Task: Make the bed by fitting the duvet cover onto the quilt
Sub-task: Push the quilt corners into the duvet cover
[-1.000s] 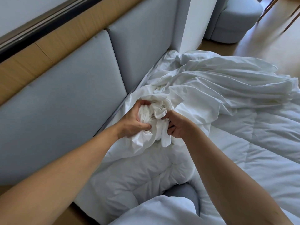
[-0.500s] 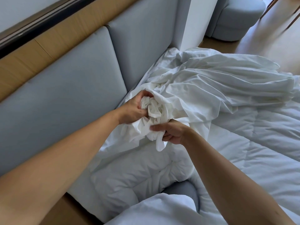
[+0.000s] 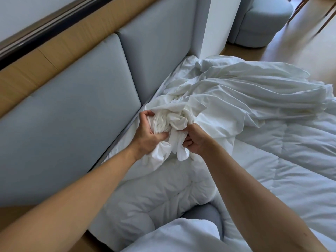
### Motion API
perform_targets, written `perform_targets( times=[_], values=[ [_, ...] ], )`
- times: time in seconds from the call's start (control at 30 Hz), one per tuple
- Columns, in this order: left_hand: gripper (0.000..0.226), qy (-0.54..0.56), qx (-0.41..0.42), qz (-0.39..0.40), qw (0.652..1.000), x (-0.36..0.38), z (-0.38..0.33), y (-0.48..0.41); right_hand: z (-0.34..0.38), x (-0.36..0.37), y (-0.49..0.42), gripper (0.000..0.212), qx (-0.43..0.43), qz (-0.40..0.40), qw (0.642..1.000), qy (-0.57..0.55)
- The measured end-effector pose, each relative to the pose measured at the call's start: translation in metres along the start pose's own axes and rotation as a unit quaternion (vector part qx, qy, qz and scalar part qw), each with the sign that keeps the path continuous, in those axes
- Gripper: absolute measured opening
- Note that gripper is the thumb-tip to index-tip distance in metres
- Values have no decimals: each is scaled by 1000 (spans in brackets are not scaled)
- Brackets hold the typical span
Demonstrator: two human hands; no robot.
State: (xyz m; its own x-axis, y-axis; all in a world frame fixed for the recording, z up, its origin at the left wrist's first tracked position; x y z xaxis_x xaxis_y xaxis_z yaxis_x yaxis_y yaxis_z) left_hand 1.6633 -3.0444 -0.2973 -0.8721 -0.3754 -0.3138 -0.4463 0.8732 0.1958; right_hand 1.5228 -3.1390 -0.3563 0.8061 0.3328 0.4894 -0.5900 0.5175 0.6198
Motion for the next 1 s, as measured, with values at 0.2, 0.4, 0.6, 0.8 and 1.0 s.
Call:
perform_targets(
  times=[0.2, 0.4, 0.6, 0.8, 1.0],
  values=[
    [77, 68, -94, -173, 978, 0, 10, 12, -2, 10, -4, 22, -18, -26, 999, -9],
    [39, -133, -175, 193, 956, 9, 1, 7, -13, -1, -1, 20, -20, -39, 999, 10],
    [12, -583, -46, 212, 783, 12, -31, 0, -19, -2, 2, 12, -36, -92, 994, 43],
    [44, -794, 173, 119, 571, 41, -53, 3, -20, 1, 4, 11, -54, -161, 982, 85],
    [16, -542, -38, 125, 830, 9, -18, -17, -22, 12, 4, 8, -80, -156, 980, 91]
  ],
)
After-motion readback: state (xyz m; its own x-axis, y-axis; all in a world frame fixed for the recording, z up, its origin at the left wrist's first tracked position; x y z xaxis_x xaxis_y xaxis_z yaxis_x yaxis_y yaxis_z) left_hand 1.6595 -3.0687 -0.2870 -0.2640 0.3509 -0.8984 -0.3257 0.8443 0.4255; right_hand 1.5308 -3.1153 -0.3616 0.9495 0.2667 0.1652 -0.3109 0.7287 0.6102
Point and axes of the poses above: each hand's wrist, its own y-axis away from the middle knuckle, its own x-axis out of the palm, z = x × y, the point moved 7 cm from there along -y, towards the middle knuckle, and after that the axes turned 10 degrees about -y, right-handed, at the moved point
